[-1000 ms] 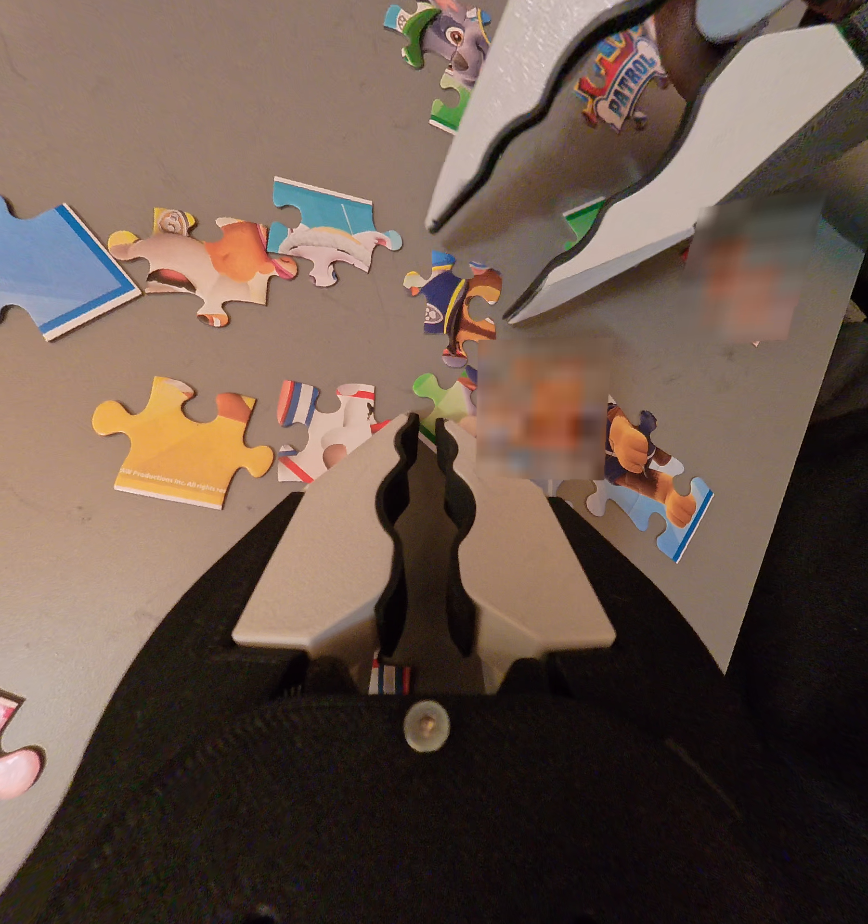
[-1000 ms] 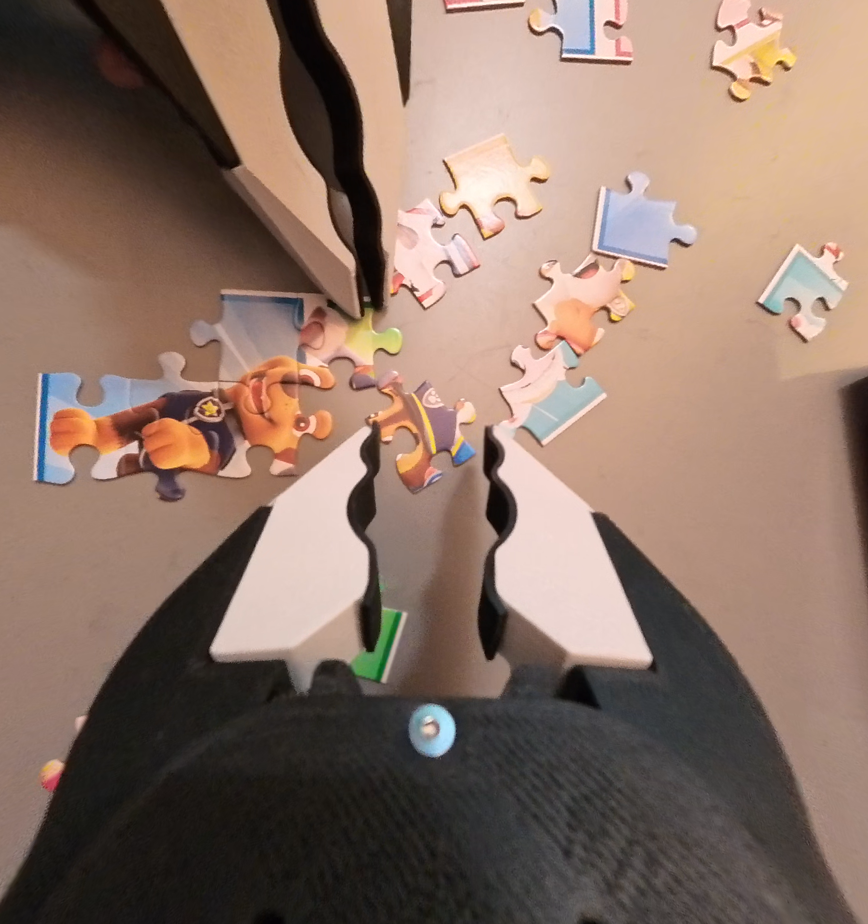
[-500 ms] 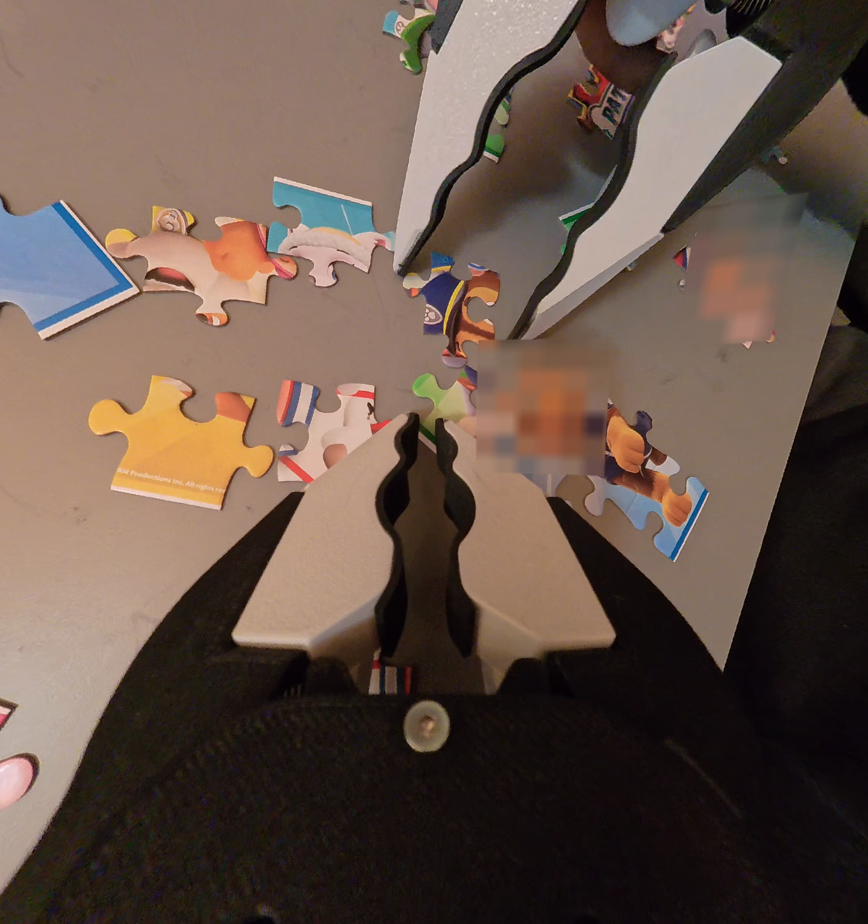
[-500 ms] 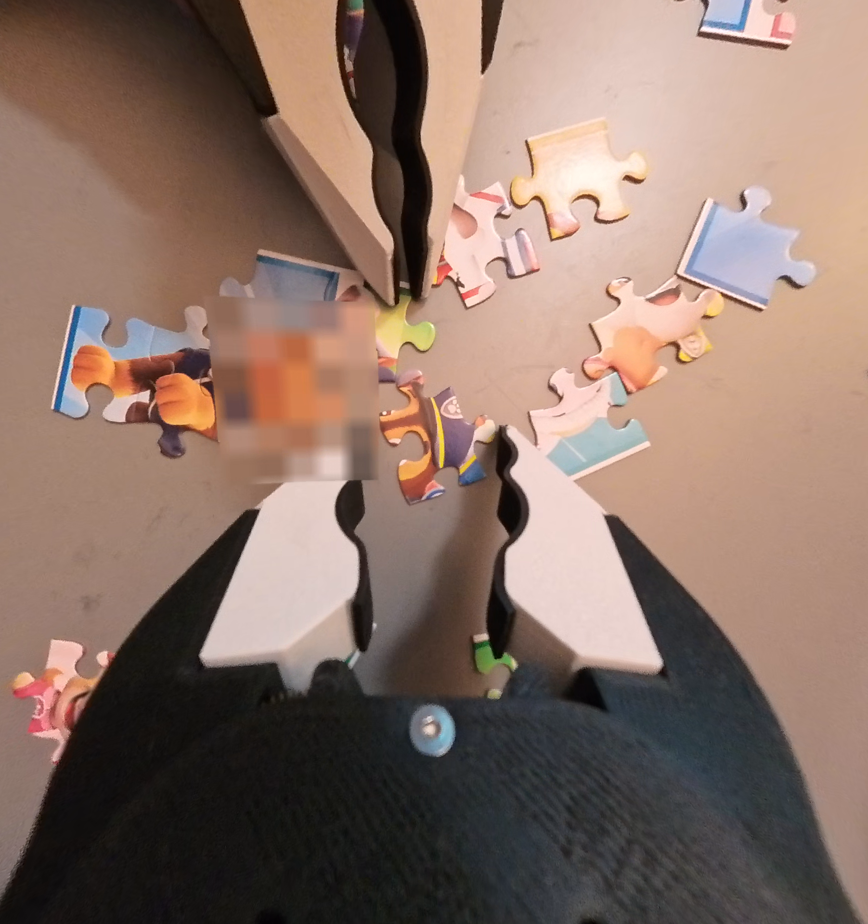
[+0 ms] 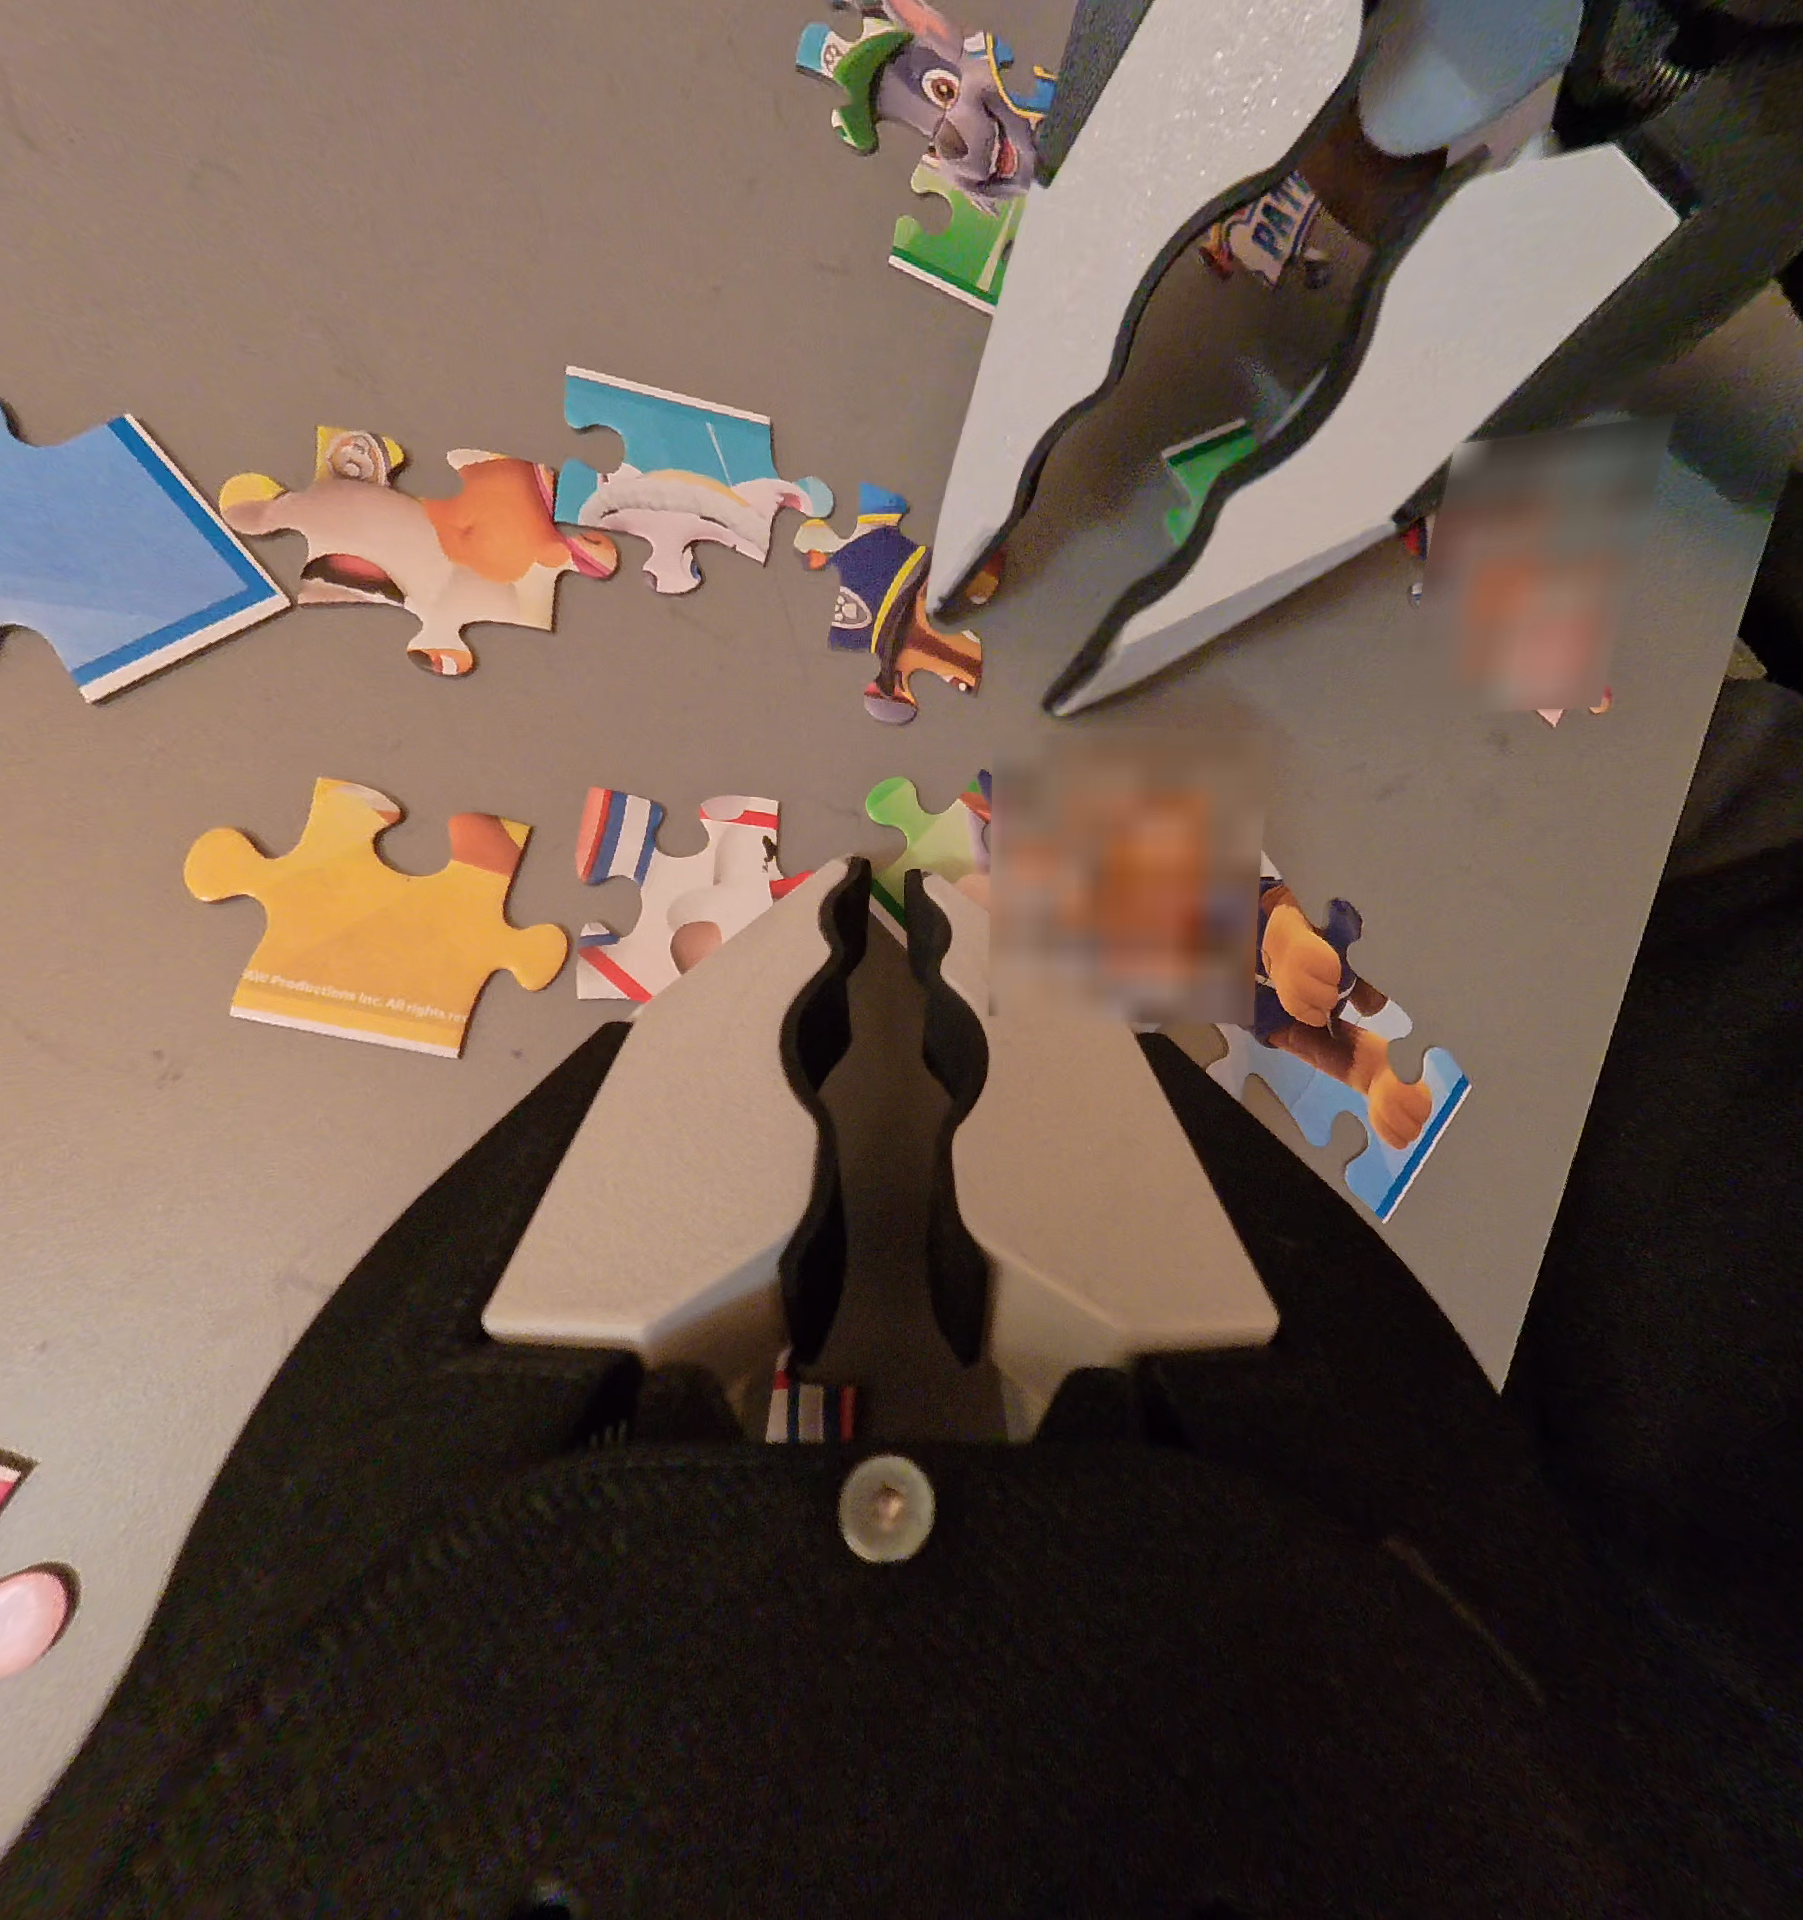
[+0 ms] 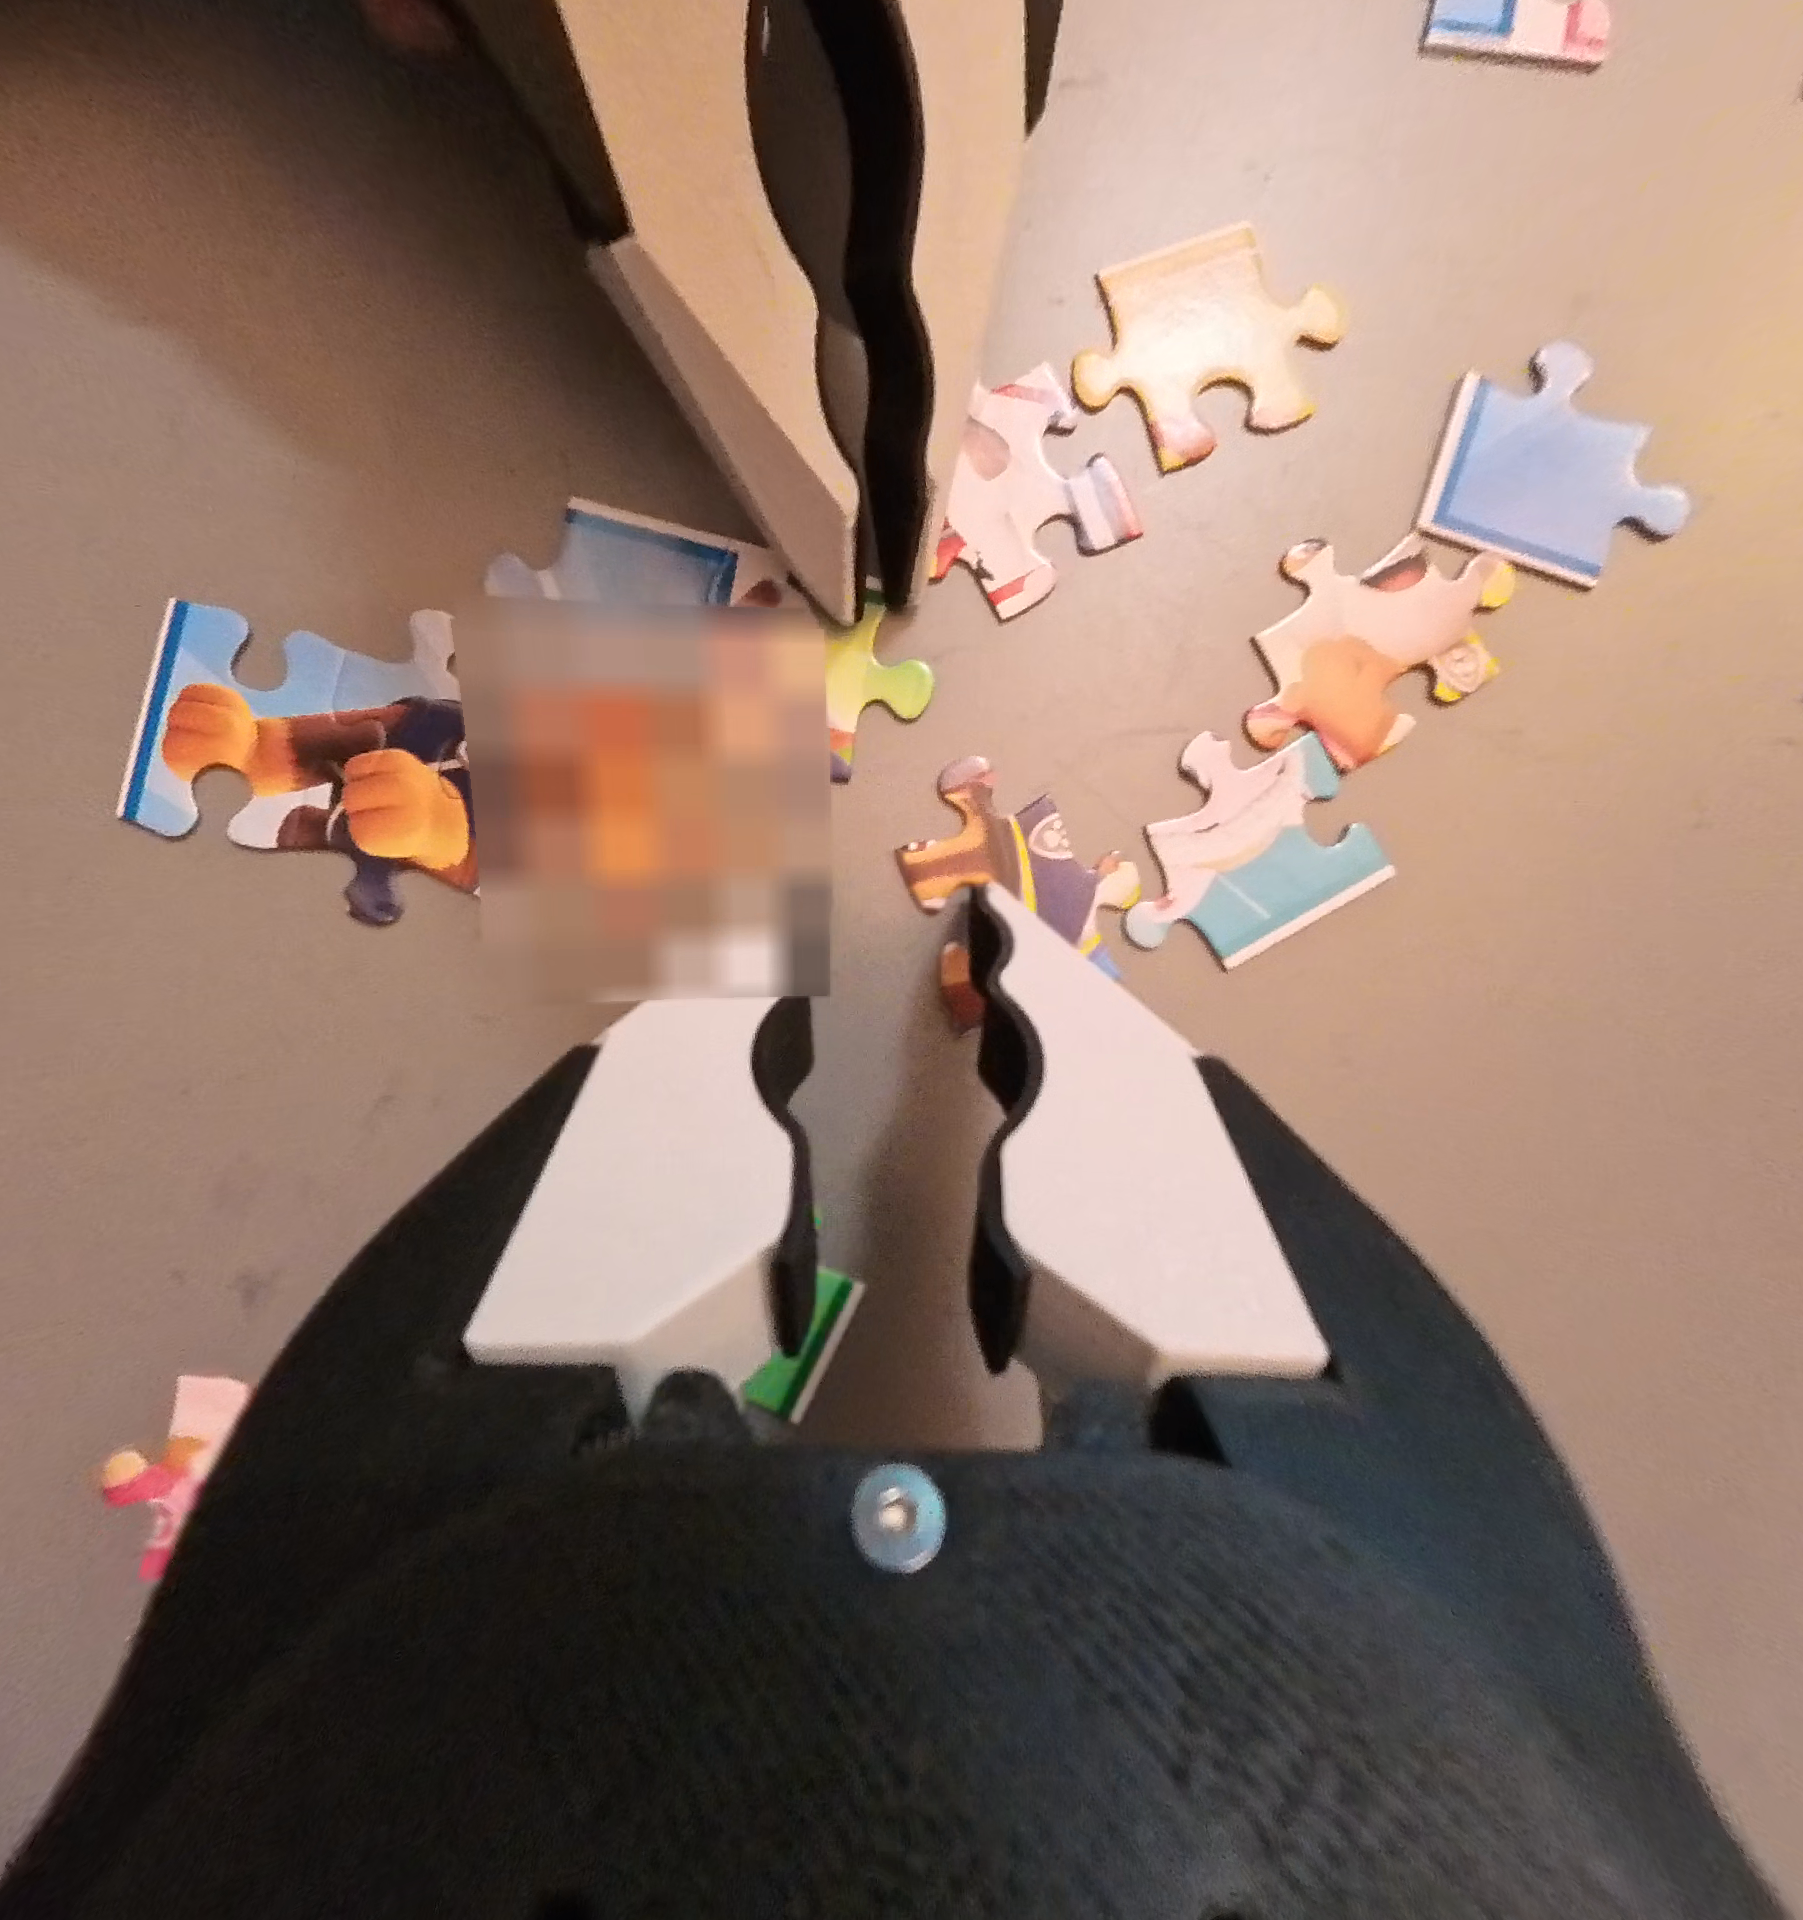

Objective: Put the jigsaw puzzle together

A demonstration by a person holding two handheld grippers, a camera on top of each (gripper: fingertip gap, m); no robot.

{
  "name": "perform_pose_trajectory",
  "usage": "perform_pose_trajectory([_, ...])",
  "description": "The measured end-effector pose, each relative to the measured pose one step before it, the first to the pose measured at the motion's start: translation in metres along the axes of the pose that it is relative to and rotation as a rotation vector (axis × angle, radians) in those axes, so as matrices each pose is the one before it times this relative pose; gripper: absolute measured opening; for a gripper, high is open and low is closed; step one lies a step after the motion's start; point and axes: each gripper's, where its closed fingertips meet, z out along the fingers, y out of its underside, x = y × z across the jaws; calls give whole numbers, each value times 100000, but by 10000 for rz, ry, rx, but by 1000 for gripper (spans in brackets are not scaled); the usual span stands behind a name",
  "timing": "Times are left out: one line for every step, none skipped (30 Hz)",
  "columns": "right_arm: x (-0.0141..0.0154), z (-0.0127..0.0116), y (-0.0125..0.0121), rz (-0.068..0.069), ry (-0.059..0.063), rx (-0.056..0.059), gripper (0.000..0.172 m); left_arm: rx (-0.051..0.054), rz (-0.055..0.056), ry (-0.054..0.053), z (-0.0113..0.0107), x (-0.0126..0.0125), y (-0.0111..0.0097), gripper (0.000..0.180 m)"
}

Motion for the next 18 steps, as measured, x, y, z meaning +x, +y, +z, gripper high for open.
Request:
perform_pose_trajectory([-114,-60,-110,74,-13,52,28,1,-2,2,1,4,-2,4])
perform_pose_trajectory([36,-124,-133,-3,74,86,28,2,-3,3,-5,-6,-1,4])
perform_pose_trajectory([188,-170,-167,-21,119,116,28,1,-5,5,1,2,-6,4])
perform_pose_trajectory([326,-194,-96,-21,131,81,27,2,-6,4,1,4,10,4])
perform_pose_trajectory([487,-167,74,-17,144,-18,27,1,-2,0,1,-8,-6,4])
perform_pose_trajectory([541,-123,221,24,100,-100,27,-2,3,-4,-9,5,1,4])
perform_pose_trajectory([521,-48,289,110,20,-132,27,-2,2,-5,6,-7,-3,4])
perform_pose_trajectory([451,29,305,192,-57,-130,27,-5,2,-8,4,-1,4,4])
perform_pose_trajectory([342,91,249,225,-117,-92,28,-9,6,-16,-6,-2,8,5])
perform_pose_trajectory([183,145,130,204,-144,-27,29,-14,14,-21,-10,0,6,5])
perform_pose_trajectory([96,165,29,140,-101,18,30,-14,18,-18,-3,-3,12,5])
perform_pose_trajectory([47,115,-117,57,-36,81,31,-8,14,-8,-5,3,6,5])
perform_pose_trajectory([31,92,-146,-7,41,71,31,3,0,7,-5,-2,-1,5])
perform_pose_trajectory([5,80,-89,-28,87,17,30,11,-11,19,1,-2,-8,5])
perform_pose_trajectory([-31,64,-57,-7,97,-11,30,15,-15,29,3,-1,-5,5])
perform_pose_trajectory([-10,38,-14,15,119,-31,30,19,-19,35,-9,-3,-2,5])
perform_pose_trajectory([-95,18,17,22,70,-38,30,23,-25,38,1,2,-1,4])
perform_pose_trajectory([-149,4,-1,41,9,-29,27,20,-22,33,-9,-4,-4,4])
